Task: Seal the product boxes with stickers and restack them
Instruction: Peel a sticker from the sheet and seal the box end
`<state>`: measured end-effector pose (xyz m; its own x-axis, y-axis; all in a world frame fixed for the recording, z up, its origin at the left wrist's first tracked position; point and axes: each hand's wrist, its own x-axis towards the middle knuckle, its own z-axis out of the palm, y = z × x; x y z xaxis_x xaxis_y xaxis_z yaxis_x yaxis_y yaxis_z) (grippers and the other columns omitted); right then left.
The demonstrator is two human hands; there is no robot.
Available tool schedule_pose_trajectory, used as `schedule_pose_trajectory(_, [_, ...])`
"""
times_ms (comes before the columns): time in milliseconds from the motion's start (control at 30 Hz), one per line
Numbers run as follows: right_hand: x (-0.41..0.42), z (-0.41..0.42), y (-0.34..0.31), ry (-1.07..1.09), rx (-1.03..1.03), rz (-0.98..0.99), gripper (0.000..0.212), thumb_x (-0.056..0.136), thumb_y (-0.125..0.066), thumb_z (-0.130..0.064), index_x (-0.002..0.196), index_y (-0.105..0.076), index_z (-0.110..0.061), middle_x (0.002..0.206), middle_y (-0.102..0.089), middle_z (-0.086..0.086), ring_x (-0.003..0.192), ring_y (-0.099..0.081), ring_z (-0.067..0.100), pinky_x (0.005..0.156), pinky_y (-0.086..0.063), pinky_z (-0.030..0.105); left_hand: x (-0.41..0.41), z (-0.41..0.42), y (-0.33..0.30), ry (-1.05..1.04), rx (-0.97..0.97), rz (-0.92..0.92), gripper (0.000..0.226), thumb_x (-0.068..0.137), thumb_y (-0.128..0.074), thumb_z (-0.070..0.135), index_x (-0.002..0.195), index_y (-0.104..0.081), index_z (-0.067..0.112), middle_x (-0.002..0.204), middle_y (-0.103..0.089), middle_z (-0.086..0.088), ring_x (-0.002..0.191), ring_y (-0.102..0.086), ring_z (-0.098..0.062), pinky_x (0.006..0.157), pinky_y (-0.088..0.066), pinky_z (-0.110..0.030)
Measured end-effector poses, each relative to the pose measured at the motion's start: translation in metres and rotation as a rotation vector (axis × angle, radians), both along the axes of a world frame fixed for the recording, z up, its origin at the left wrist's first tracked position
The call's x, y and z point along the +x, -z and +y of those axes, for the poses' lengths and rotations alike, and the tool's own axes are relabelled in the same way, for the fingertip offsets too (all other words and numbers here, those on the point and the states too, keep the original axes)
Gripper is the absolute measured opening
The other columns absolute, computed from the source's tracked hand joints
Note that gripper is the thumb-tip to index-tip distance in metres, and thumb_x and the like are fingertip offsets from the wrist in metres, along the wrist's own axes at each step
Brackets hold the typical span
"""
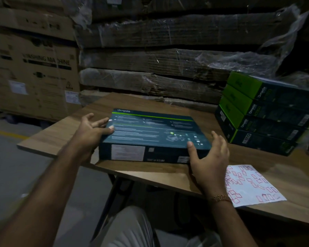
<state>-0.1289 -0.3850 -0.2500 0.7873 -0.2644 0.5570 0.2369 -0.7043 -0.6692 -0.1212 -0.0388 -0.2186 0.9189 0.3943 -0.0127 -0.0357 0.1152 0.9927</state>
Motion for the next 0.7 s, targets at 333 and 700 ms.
schedule_pose_trajectory(333, [-0.005,0.003,-0.001,-0.175,-0.056,0.015,0.091,0.074,-0.071,-0.081,0.148,-0.064,-0.028,0.167,-0.044,0.004,0.150,-0.045,0.022,0.118,-0.043,0.038,0.003,0.015,0.000,-0.238,0.213,0.072,0.085,0.079,-0.095,0.038,0.149,-0.050,0.019,0.124,-0.071,-0.007,0.116,-0.070,-0.026,0.103,-0.058,-0.051])
schedule_pose_trajectory(700, [-0.014,0.011,0.000,-0.042,-0.226,-0.243,0.076,0.073,-0.079,-0.075,0.114,-0.082,-0.011,0.139,-0.069,0.008,0.123,-0.068,0.021,0.100,-0.051,0.028,-0.010,-0.101,0.027,-0.448,0.420,-0.024,0.158,0.071,-0.091,0.066,0.166,0.019,0.005,0.172,0.024,-0.028,0.162,0.019,-0.040,0.131,0.005,-0.051])
